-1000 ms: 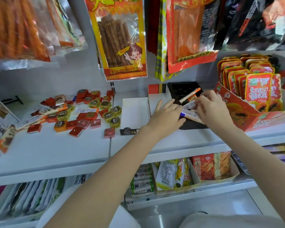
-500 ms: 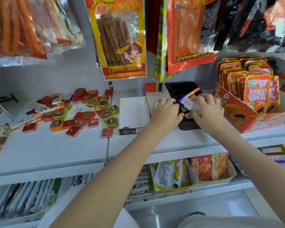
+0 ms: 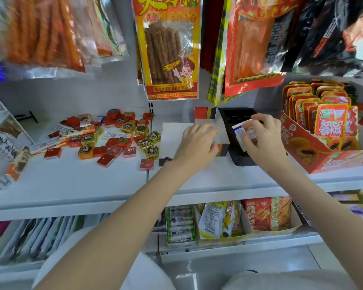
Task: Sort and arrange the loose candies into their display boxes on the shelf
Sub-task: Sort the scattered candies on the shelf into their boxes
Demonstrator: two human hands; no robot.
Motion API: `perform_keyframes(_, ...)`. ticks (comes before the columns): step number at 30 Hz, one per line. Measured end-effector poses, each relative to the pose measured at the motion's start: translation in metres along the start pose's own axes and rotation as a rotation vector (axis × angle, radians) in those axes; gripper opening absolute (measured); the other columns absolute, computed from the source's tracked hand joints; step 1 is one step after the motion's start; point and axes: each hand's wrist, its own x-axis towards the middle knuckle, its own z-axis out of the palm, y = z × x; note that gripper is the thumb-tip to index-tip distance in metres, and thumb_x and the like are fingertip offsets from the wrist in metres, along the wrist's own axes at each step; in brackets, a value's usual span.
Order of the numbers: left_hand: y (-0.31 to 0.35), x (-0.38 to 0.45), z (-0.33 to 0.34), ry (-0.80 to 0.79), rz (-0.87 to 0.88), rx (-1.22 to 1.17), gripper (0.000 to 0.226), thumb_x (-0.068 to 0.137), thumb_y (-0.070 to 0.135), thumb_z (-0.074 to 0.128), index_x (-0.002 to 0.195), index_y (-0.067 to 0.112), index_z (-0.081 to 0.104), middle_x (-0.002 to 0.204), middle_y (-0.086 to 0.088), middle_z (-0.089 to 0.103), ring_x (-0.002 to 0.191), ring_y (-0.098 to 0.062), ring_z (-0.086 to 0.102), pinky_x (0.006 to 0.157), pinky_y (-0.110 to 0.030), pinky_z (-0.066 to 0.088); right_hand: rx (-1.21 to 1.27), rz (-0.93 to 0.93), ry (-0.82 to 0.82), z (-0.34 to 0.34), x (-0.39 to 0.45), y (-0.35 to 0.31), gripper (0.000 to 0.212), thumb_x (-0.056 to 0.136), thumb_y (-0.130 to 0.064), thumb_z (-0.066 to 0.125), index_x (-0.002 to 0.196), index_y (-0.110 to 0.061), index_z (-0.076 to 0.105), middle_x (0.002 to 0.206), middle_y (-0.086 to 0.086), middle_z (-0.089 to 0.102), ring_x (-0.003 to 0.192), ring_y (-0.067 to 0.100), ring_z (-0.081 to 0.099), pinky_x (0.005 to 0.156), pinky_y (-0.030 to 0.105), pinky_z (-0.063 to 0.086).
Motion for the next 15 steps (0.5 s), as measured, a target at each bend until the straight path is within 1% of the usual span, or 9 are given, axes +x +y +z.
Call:
perform_keyframes(2,-0.021,-0.017,-0.016,0.008,-0.048,0.027,0.038,0.094,0.019,0.041,0.131,0.015,0.046,0.141,-0.002,0.04,0.13,-0.021,0.033,0.108,-0.031,0.015,0.012,-0.069,-0.021,0.011,0.003,-0.023,0.024,0.085,-0.013,0.053,0.103,0.0,0.062,0.12,0.023,0.05,0.113,0.042,0.04,0.093,0.045,0.034)
perform_keyframes(5,-0.062,-0.049,-0.041,0.023,-0.191,0.06,0.039,0.094,0.019,0.042,0.133,0.016,0.045,0.142,-0.001,0.039,0.13,-0.02,0.032,0.109,-0.033,0.018,0.037,-0.15,-0.064,0.031,0.018,-0.067,0.029,0.082,-0.015,0.05,0.105,0.0,0.06,0.116,0.022,0.053,0.109,0.042,0.045,0.087,0.044,0.038)
perform_keyframes(6,-0.077,-0.06,-0.048,0.005,-0.244,0.068,0.041,0.093,0.02,0.043,0.134,0.017,0.042,0.143,-0.001,0.038,0.132,-0.02,0.031,0.11,-0.035,0.019,0.073,-0.158,-0.12,0.037,0.024,-0.086,0.031,0.085,-0.017,0.05,0.112,-0.002,0.058,0.118,0.02,0.052,0.11,0.04,0.045,0.088,0.042,0.037)
perform_keyframes(8,-0.105,-0.081,-0.055,-0.107,-0.342,0.104,0.049,0.093,0.024,0.045,0.14,0.02,0.033,0.149,-0.002,0.029,0.137,-0.023,0.024,0.112,-0.042,0.018,0.165,-0.236,-0.381,0.053,0.03,-0.119,0.041,0.092,-0.024,0.051,0.131,-0.013,0.046,0.131,0.013,0.048,0.12,0.032,0.043,0.096,0.037,0.033)
perform_keyframes(10,-0.13,-0.097,-0.058,-0.274,-0.407,0.135,0.059,0.092,0.032,0.046,0.145,0.025,0.021,0.155,0.0,0.014,0.141,-0.027,0.013,0.115,-0.046,0.016,0.02,-0.374,-0.633,0.069,0.03,-0.145,0.052,0.091,-0.036,0.05,0.139,-0.024,0.034,0.142,0.007,0.042,0.128,0.026,0.039,0.108,0.04,0.023)
perform_keyframes(11,-0.139,-0.102,-0.06,-0.332,-0.423,0.141,0.062,0.091,0.035,0.046,0.145,0.028,0.017,0.156,0.001,0.009,0.142,-0.029,0.009,0.115,-0.048,0.015,-0.084,-0.423,-0.688,0.075,0.03,-0.153,0.055,0.089,-0.042,0.051,0.139,-0.028,0.035,0.144,0.004,0.04,0.131,0.025,0.036,0.112,0.046,0.015)
perform_keyframes(13,-0.15,-0.106,-0.062,-0.36,-0.419,0.122,0.06,0.091,0.036,0.047,0.145,0.03,0.019,0.156,0.004,0.008,0.141,-0.03,0.009,0.114,-0.05,0.016,-0.201,-0.443,-0.712,0.081,0.031,-0.161,0.053,0.084,-0.047,0.056,0.133,-0.03,0.043,0.144,0.001,0.039,0.134,0.023,0.032,0.113,0.053,0.003)
perform_keyframes(14,-0.153,-0.107,-0.064,-0.339,-0.402,0.102,0.057,0.091,0.033,0.047,0.144,0.029,0.024,0.155,0.005,0.011,0.14,-0.029,0.012,0.113,-0.049,0.019,-0.194,-0.433,-0.716,0.081,0.033,-0.161,0.051,0.083,-0.045,0.059,0.13,-0.03,0.047,0.143,0.001,0.039,0.133,0.022,0.033,0.113,0.053,0.004)
perform_keyframes(15,-0.156,-0.107,-0.066,-0.311,-0.379,0.085,0.054,0.091,0.03,0.048,0.142,0.029,0.028,0.153,0.005,0.016,0.138,-0.028,0.016,0.112,-0.048,0.021,-0.154,-0.424,-0.726,0.081,0.035,-0.159,0.048,0.082,-0.042,0.061,0.127,-0.028,0.05,0.142,0.001,0.041,0.132,0.022,0.034,0.113,0.049,0.01)
